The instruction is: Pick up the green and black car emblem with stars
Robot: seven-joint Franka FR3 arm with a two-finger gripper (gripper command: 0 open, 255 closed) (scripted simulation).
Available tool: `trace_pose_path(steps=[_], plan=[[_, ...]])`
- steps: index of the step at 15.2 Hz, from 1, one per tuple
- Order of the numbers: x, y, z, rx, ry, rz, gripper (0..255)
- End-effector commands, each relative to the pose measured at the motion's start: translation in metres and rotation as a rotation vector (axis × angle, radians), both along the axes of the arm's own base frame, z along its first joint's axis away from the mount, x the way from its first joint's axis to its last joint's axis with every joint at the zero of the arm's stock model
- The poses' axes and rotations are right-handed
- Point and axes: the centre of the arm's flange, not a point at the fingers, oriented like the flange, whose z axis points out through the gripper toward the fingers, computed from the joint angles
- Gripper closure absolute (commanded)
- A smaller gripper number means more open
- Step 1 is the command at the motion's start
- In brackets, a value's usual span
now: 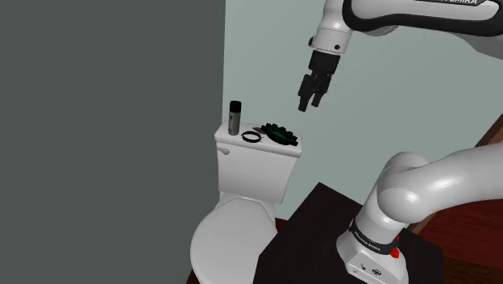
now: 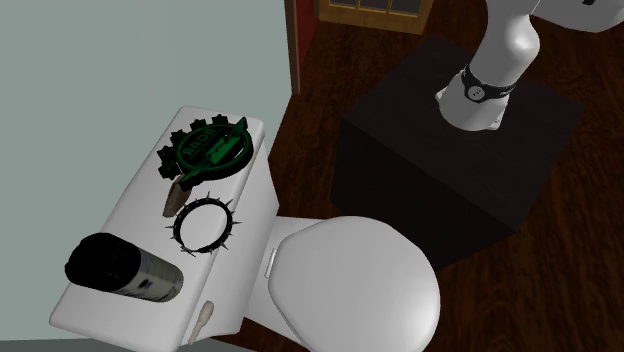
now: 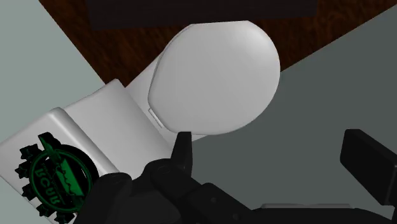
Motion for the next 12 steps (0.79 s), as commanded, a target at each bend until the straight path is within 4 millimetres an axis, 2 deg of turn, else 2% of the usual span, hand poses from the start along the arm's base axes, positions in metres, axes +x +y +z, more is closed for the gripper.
trace_pose_path(steps=[1,7,12], plan=[[0.0,0.0,0.0,0.0,0.0,0.0,0],[0.057,0.027,-0.061,-0.205,0.038,-0.057,0],[0.103,0.037,-0.117,-0.375,0.07,-0.105,0]])
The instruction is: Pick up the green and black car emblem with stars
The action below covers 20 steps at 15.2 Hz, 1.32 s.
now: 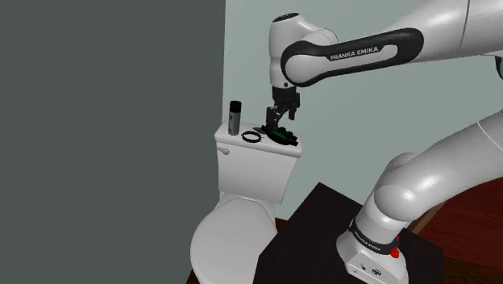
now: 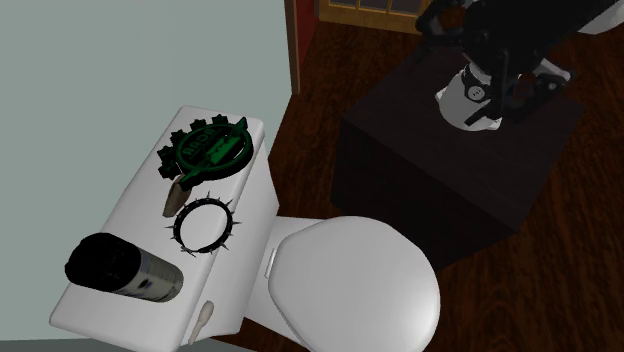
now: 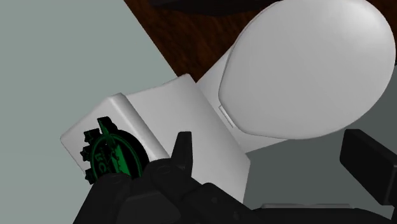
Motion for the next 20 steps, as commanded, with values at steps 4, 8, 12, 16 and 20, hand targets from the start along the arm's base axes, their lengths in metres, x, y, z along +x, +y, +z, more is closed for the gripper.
trace_pose_path(steps=[4,8,12,16,20], plan=[[0.046,0.001,-0.06,-0.172,0.03,-0.047,0],[0.081,-0.007,-0.107,-0.309,0.055,-0.085,0],[0.114,-0.022,-0.152,-0.445,0.081,-0.123,0],[0.145,-0.046,-0.196,-0.582,0.106,-0.161,0],[0.174,-0.076,-0.237,-0.718,0.132,-0.199,0]])
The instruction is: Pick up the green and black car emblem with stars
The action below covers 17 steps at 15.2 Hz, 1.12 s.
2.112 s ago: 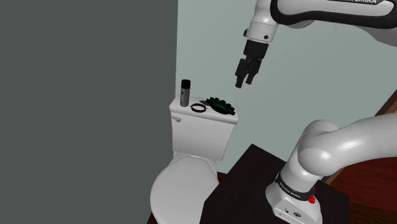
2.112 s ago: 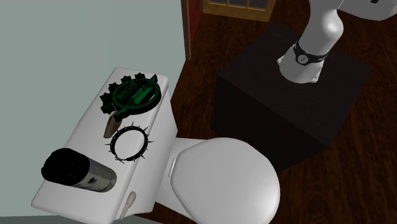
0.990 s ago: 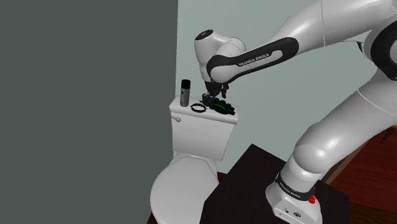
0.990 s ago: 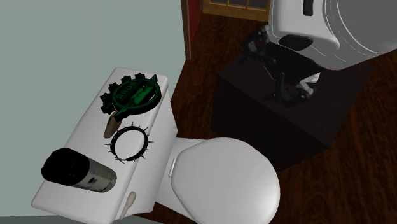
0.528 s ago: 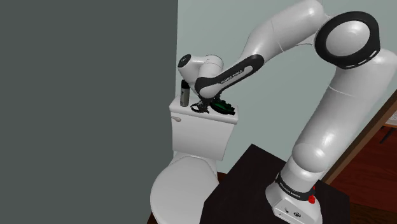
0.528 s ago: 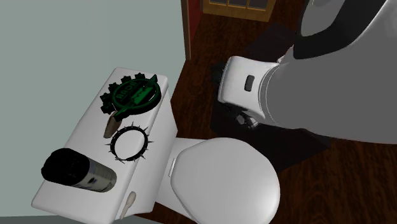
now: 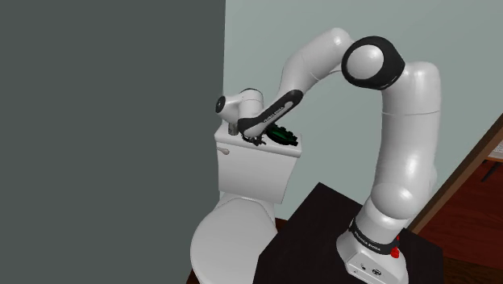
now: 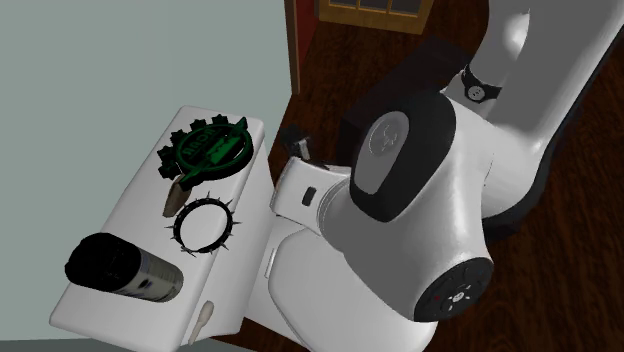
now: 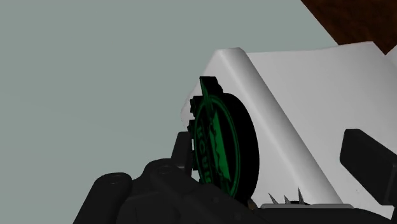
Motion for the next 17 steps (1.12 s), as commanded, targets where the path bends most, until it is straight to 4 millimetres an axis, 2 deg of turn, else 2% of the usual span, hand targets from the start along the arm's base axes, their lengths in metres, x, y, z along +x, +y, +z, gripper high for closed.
trace_pose_path(steps=[1,10,17], plan=[[0.015,-0.015,-0.023,-0.073,0.012,-0.018,0],[0.07,-0.107,-0.097,-0.378,0.069,-0.103,0],[0.07,-0.107,-0.133,-0.378,0.069,-0.103,0]])
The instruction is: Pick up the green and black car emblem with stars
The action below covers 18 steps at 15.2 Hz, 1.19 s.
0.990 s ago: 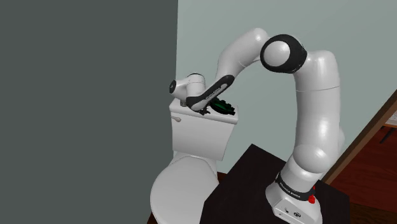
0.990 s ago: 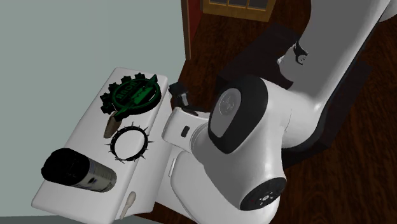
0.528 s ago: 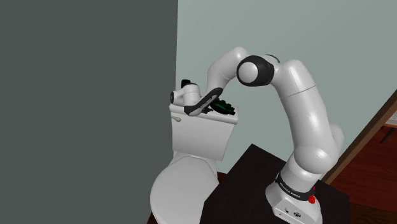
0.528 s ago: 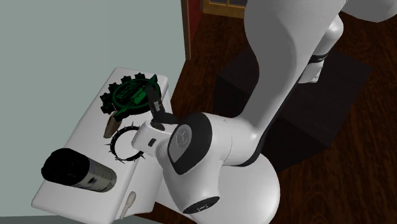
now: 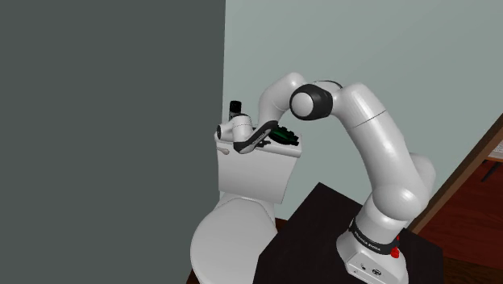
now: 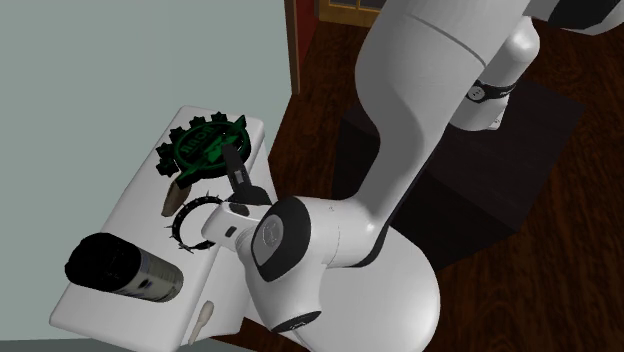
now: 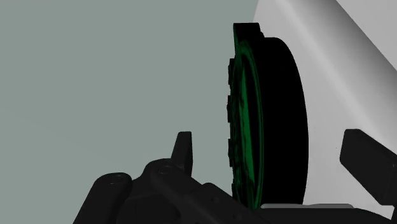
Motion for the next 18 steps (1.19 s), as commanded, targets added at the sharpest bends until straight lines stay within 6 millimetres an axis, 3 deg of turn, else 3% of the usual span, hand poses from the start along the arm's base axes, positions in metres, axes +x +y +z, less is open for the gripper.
trace_pose_path(steps=[1,3,4,13,18], plan=[[0.0,-0.001,-0.009,0.0,0.0,0.0,0],[0.0,-0.001,-0.009,0.0,0.0,0.0,0],[0.0,-0.001,-0.009,0.0,0.0,0.0,255],[0.0,-0.001,-0.009,0.0,0.0,0.0,255],[0.0,-0.001,0.017,0.0,0.0,0.0,255]])
